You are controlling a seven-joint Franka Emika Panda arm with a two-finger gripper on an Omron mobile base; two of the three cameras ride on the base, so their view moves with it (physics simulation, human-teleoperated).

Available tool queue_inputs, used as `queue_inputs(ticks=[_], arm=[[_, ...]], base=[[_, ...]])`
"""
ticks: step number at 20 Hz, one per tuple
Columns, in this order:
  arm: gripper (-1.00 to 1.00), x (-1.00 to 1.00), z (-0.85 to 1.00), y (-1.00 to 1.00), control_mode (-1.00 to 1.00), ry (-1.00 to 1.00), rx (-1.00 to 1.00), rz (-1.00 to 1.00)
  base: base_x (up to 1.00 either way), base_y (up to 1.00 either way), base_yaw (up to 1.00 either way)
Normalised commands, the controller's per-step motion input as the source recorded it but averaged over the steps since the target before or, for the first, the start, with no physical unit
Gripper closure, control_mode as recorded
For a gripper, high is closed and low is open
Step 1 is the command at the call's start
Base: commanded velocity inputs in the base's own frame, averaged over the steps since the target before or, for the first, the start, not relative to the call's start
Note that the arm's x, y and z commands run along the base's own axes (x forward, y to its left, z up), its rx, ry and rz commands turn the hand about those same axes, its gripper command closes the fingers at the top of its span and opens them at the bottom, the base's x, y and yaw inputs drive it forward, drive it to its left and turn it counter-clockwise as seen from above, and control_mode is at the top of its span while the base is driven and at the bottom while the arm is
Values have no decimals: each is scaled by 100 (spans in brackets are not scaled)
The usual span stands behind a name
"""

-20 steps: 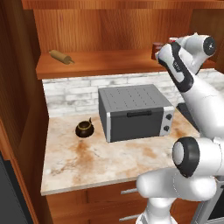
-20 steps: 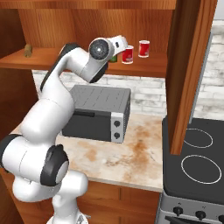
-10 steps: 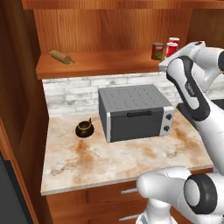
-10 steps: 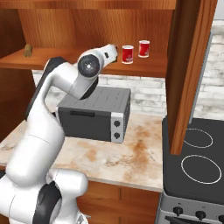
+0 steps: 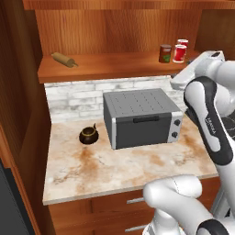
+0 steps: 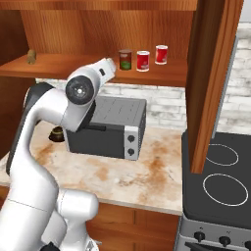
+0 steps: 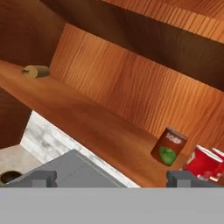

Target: Pick the cans from the counter and place them in their designated side in the cabinet.

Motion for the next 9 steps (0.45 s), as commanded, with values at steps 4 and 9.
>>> queue_inputs(ticks=[4, 9], arm=[[-100, -79, 0, 20, -100, 3, -7, 7], [-100, -81, 0, 16, -100, 3, -8, 7]], base=[[0, 0, 0], [0, 0, 0]])
